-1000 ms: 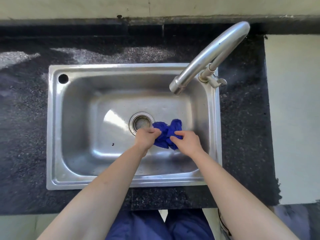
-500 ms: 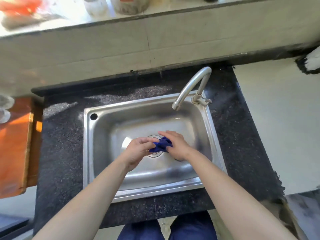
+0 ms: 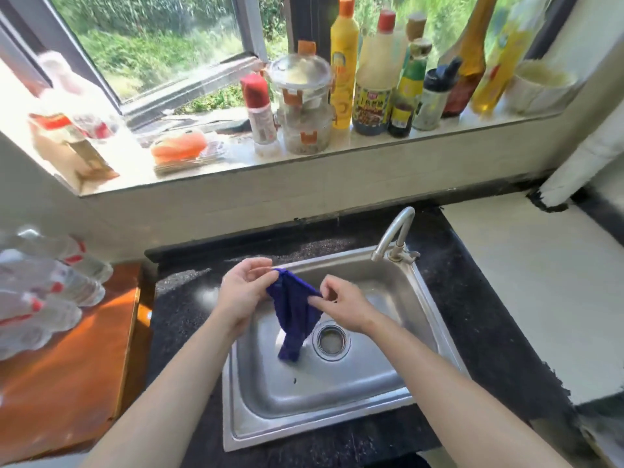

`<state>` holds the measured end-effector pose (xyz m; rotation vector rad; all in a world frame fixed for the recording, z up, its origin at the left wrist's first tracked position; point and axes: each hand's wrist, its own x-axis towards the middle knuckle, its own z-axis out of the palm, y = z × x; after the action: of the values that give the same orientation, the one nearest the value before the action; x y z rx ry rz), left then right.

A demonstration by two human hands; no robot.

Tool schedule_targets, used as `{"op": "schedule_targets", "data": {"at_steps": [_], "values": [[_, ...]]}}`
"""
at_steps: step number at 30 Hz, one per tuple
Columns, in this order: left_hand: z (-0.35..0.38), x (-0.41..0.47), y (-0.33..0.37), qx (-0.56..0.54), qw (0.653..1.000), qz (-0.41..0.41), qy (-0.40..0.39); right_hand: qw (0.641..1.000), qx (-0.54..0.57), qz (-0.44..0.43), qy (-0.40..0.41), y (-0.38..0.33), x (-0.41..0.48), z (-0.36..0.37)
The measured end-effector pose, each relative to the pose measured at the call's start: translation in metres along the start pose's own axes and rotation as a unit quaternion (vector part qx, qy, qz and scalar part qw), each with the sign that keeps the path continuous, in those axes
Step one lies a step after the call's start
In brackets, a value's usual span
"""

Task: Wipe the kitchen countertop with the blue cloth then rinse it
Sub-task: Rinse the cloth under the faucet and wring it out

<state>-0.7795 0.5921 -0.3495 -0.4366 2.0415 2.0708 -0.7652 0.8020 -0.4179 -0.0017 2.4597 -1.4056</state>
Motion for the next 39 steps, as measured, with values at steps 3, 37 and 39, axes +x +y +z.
{"op": "schedule_targets", "data": {"at_steps": [3,37,39], "values": [[-0.005,-0.005,0.01,-0.03,0.999,0.01,0.0,0.999,-0.018,0.007,-0.05,-0.015,-0.004,0.0],[0.025,-0.033,0.053,-0.103,0.991,0.012,-0.079,0.994,0.033,0.103,-0.012,-0.021,-0.058,0.023],[0.033,-0.038,0.049,-0.116,0.99,0.011,-0.083,0.992,-0.008,0.129,0.014,-0.009,-0.064,0.034]]}}
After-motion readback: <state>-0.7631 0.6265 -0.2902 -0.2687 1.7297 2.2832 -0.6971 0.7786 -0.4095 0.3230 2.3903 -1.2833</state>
